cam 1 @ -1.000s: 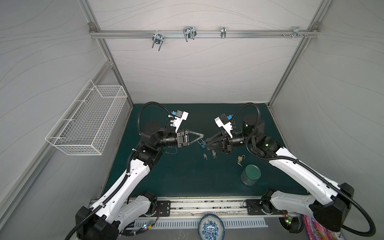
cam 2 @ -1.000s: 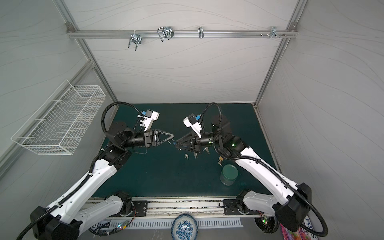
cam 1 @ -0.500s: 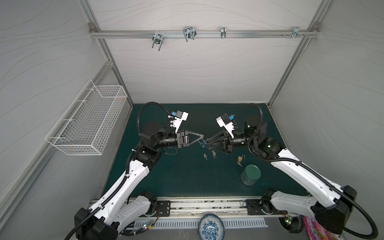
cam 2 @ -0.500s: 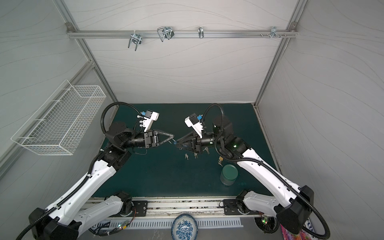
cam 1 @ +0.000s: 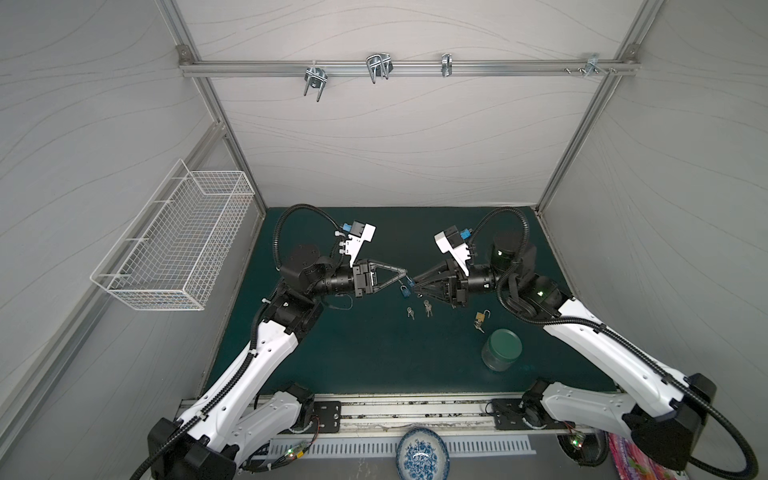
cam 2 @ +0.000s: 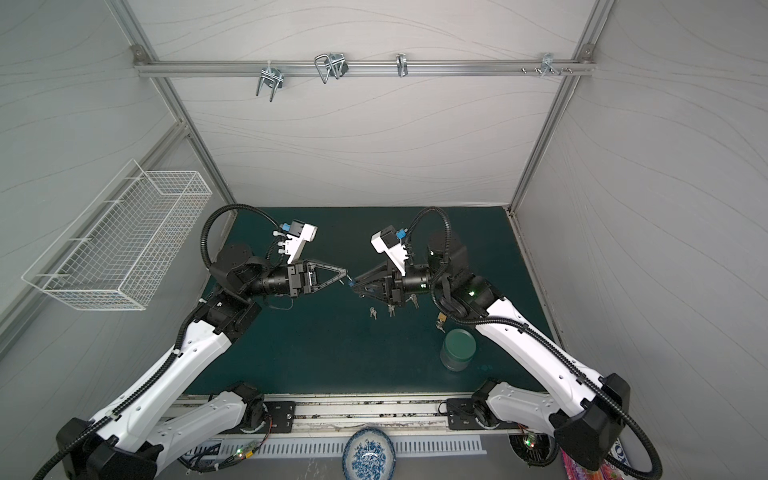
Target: Lock with the key
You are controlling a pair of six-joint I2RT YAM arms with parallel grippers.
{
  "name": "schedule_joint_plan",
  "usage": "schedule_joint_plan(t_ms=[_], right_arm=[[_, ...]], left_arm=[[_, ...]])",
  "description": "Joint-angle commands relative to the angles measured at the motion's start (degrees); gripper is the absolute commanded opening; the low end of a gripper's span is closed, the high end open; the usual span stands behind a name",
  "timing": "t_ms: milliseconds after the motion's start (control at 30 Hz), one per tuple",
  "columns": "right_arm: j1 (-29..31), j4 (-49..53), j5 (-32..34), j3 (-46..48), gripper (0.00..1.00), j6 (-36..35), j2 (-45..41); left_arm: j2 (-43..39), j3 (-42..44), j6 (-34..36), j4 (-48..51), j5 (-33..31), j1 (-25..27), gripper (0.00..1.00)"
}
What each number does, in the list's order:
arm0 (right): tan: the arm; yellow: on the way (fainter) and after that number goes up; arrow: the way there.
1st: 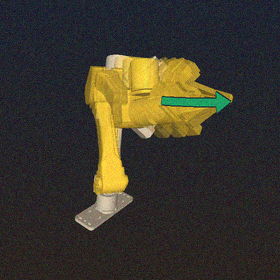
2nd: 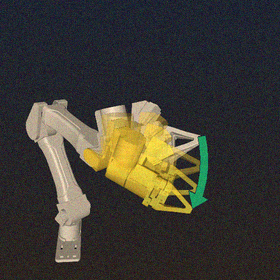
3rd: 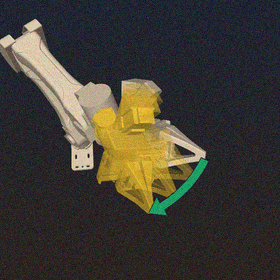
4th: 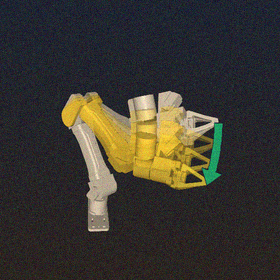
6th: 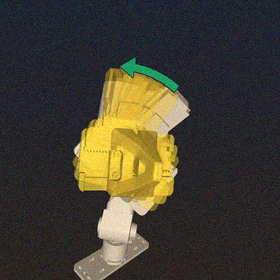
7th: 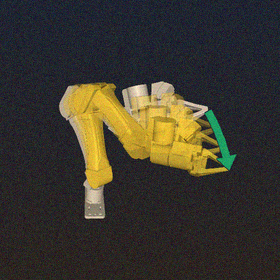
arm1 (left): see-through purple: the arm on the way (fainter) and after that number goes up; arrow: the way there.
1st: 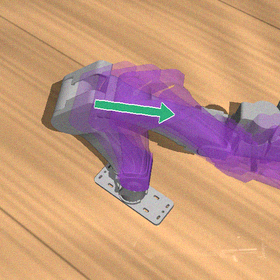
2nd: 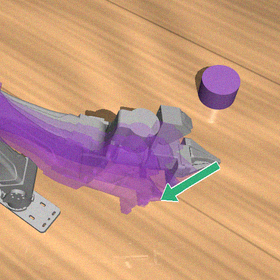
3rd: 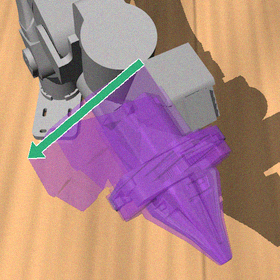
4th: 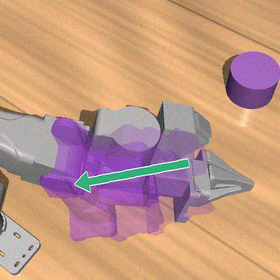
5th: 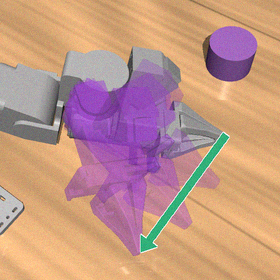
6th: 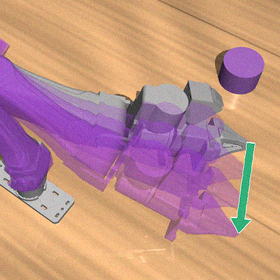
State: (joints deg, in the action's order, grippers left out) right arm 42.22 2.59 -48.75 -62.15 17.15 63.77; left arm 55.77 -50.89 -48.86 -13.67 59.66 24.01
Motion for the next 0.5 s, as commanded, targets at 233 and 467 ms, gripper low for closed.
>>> schedule_joint_plan(t_ms=[233, 467], right_arm=[[-0.32, -0.82, 7.49, 0.62, 0.47, -6.13, -8.18], [-0.37, -3.9, 15.47, 1.45, 0.48, -8.1, -11.55]], left_arm=[[-0.19, -7.49, -0.96, -0.02, -5.12, 0.16, 0.0], [-0.24, -7.74, -5.54, -4.38, -10.93, 0.15, 0.0]])
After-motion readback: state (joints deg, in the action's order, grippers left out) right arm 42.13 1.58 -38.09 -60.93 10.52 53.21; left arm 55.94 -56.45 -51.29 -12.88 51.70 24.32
